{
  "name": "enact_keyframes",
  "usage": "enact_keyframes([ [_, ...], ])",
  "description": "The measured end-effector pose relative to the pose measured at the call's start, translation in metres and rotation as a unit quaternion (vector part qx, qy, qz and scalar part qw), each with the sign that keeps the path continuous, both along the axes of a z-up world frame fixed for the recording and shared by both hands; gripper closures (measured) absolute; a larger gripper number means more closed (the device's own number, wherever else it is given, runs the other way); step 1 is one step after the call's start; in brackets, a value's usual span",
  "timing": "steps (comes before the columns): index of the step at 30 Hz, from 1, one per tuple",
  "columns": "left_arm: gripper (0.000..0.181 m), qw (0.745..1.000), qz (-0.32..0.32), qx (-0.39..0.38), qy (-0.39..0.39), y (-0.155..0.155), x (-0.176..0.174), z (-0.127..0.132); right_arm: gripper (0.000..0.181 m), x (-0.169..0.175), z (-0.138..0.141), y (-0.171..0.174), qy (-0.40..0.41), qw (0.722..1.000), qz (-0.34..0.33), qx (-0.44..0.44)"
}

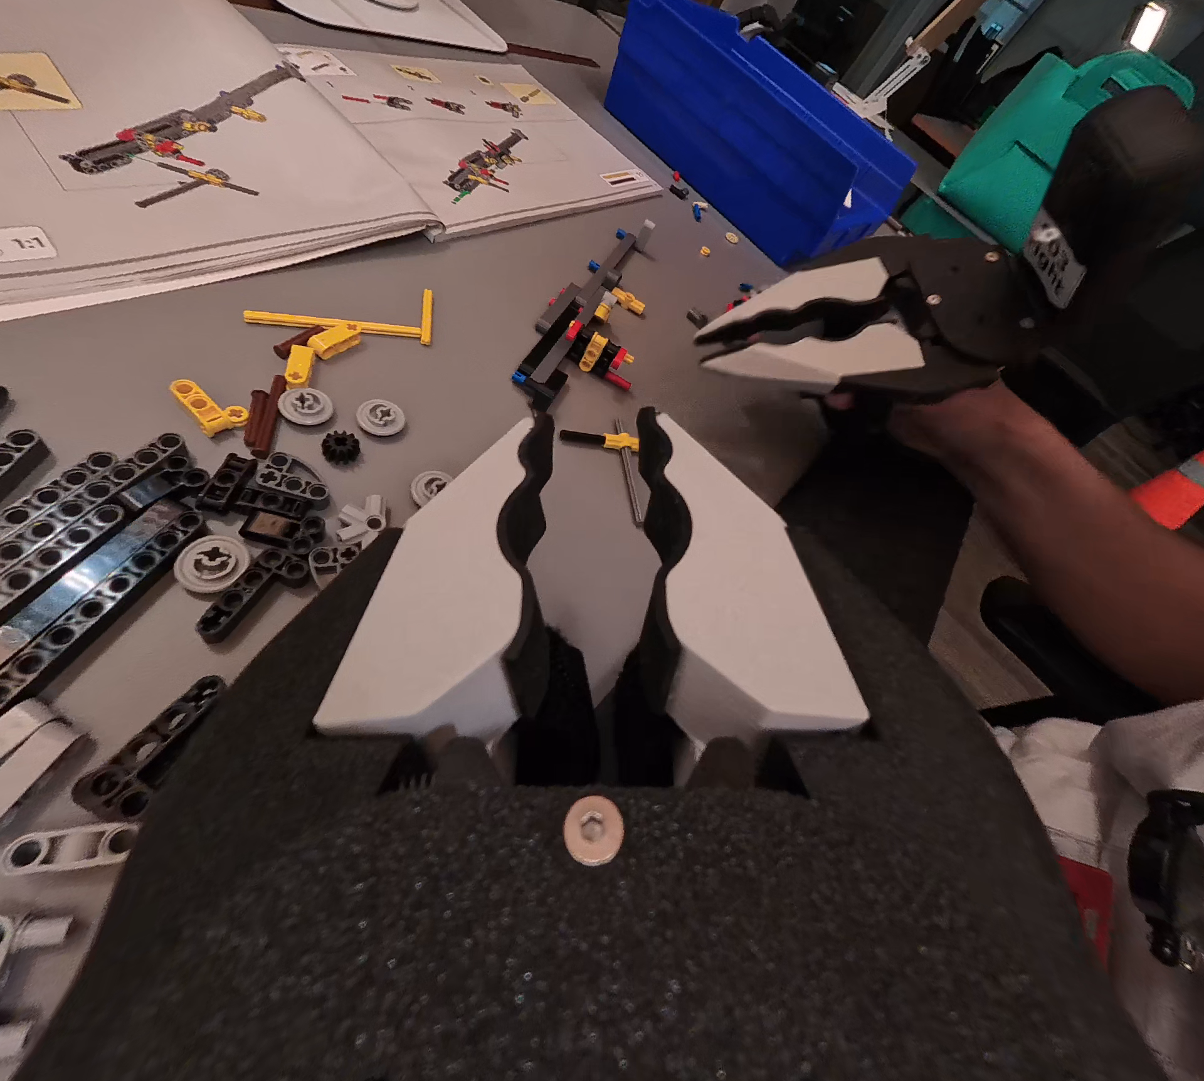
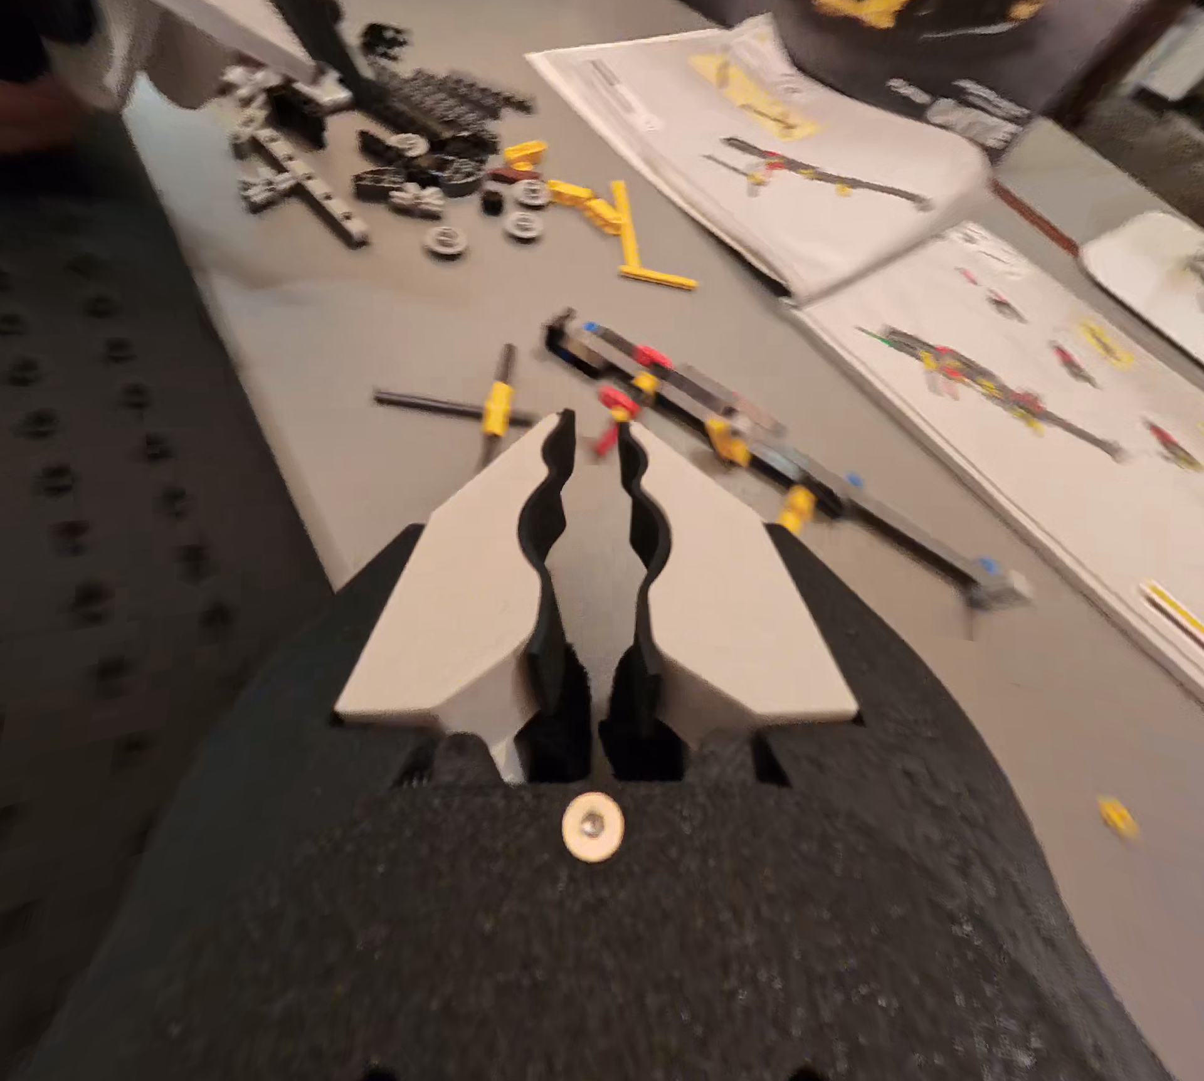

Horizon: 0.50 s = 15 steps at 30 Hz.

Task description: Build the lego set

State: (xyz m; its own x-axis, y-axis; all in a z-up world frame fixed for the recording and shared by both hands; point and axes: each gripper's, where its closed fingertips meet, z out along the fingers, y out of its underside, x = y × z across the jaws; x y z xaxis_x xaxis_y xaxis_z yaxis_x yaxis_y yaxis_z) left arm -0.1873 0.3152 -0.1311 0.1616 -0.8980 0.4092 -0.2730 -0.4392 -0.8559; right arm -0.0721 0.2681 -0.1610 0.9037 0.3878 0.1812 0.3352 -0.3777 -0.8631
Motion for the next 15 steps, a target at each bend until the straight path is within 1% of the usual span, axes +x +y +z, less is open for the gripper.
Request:
enact_keyframes([
  [3,0.158,1.000,0.023,0.010,-0.008,0.007,-0.007,0.004,0.163,0.064,0.008,-0.035,0.045,0.995,-0.086,-0.018],
  [5,0.158,0.999,0.042,0.023,-0.002,0.014,-0.015,0.004,0.163,0.115,0.004,-0.068,0.063,0.979,-0.187,-0.041],
  [7,0.158,0.997,0.059,0.030,0.027,0.023,-0.022,-0.003,0.162,0.146,-0.001,-0.102,0.076,0.960,-0.265,-0.050],
  [8,0.158,0.997,0.066,0.024,0.037,0.026,-0.025,-0.005,0.162,0.154,-0.003,-0.115,0.085,0.951,-0.293,-0.052],
  [10,0.158,0.996,0.078,0.016,0.044,0.031,-0.027,-0.009,0.158,0.154,-0.010,-0.129,0.094,0.942,-0.318,-0.052],
  [13,0.159,0.995,0.085,0.007,0.056,0.034,-0.027,-0.016,0.158,0.157,-0.013,-0.135,0.036,0.937,-0.344,-0.049],
  [15,0.159,0.994,0.091,0.007,0.065,0.036,-0.027,-0.020,0.158,0.160,-0.020,-0.135,0.005,0.933,-0.355,-0.065],
])
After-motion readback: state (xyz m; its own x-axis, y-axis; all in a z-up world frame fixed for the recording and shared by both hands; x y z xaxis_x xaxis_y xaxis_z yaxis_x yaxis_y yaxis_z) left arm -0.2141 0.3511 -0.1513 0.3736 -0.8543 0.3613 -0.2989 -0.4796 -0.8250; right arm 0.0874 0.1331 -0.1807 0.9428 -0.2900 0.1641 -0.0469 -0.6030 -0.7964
